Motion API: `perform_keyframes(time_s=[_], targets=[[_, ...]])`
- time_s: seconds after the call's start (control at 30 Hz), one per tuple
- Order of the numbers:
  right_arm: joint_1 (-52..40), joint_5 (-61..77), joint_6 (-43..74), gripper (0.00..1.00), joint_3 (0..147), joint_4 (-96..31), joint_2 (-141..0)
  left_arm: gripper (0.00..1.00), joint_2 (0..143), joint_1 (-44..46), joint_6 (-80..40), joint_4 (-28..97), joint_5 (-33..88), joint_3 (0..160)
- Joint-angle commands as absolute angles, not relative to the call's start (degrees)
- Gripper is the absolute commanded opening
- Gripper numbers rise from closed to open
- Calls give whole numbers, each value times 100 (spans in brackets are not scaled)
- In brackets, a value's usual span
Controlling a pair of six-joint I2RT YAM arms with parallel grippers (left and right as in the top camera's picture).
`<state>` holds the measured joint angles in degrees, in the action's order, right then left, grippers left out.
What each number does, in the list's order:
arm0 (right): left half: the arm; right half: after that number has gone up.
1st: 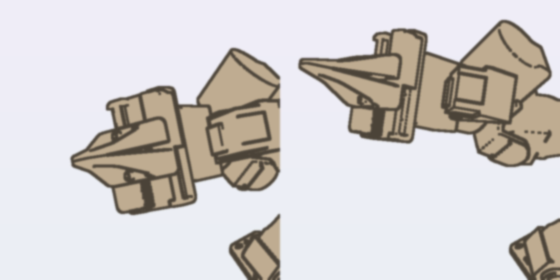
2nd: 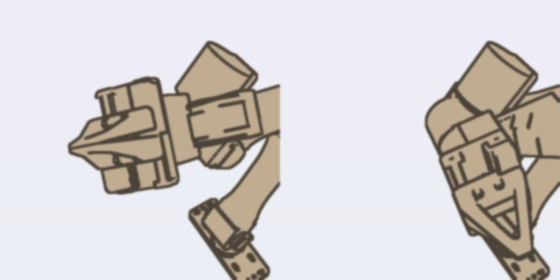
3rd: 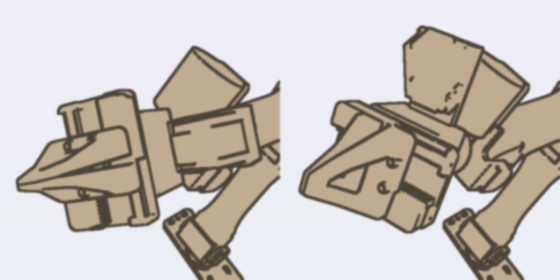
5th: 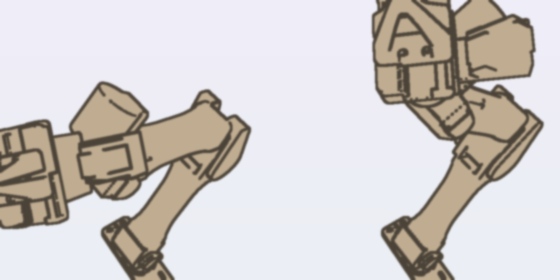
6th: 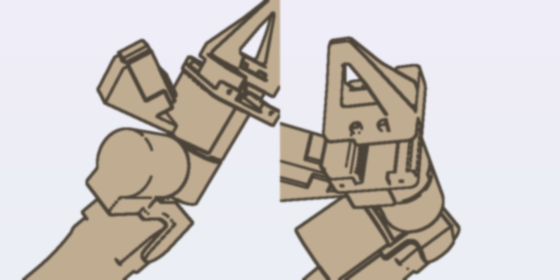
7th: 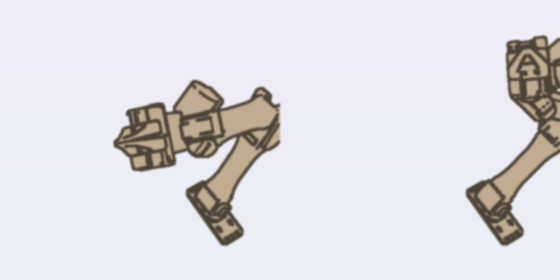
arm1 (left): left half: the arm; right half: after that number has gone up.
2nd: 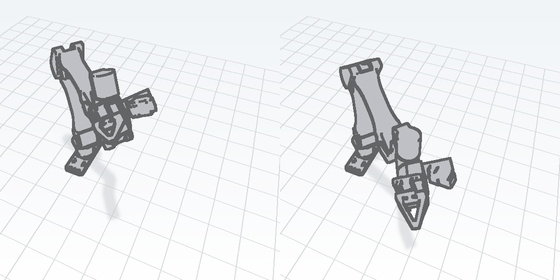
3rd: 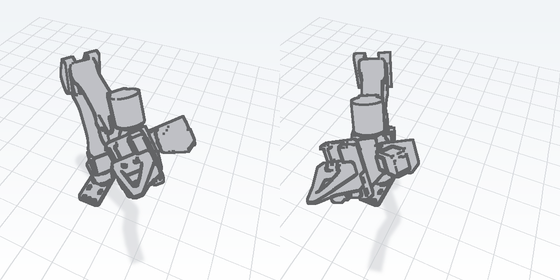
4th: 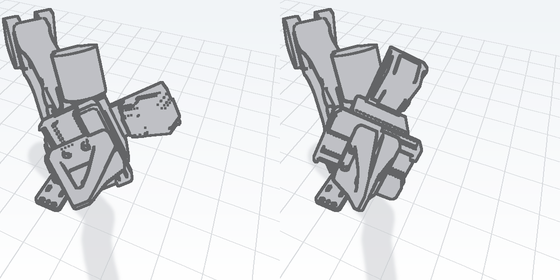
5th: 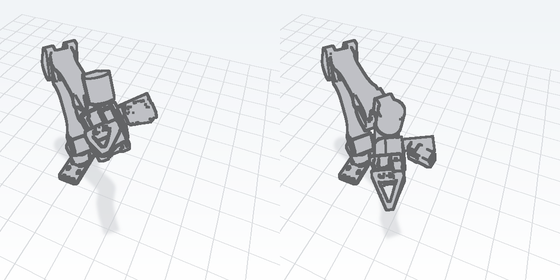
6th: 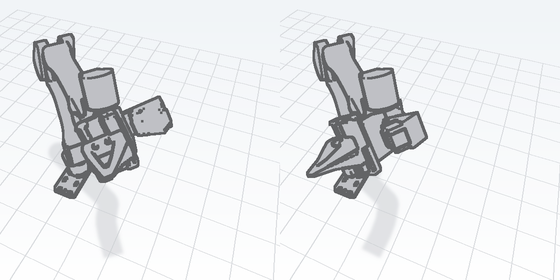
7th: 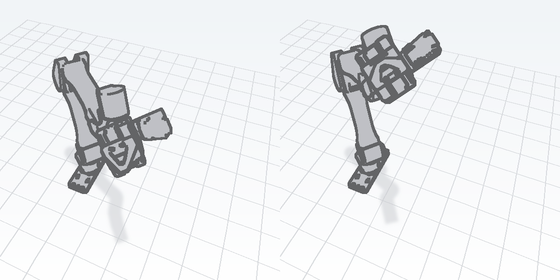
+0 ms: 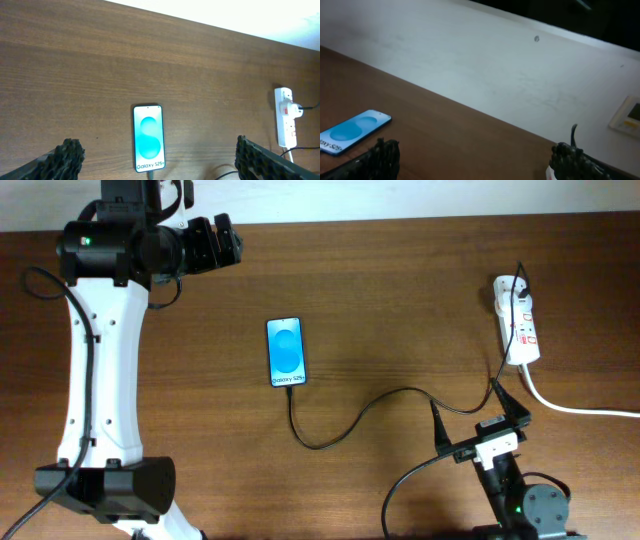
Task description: Plug charger to phone and switch on socket
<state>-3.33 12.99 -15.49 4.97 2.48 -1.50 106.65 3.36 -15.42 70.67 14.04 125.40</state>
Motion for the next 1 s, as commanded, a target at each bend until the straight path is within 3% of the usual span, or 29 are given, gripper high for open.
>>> perform_keyframes(time_s=[0.0, 0.4, 0.97], targets=[[-303, 1417, -1584, 98, 211, 384, -19, 99, 10680, 320, -1511, 7063, 1367, 12567], [-301, 1138, -1586, 98, 32, -364, -19, 99, 10680, 320, -1511, 7061, 1367, 12567], [-292, 1111, -1586, 98, 32, -353, -21, 99, 10680, 320, -1511, 7063, 1367, 12567]])
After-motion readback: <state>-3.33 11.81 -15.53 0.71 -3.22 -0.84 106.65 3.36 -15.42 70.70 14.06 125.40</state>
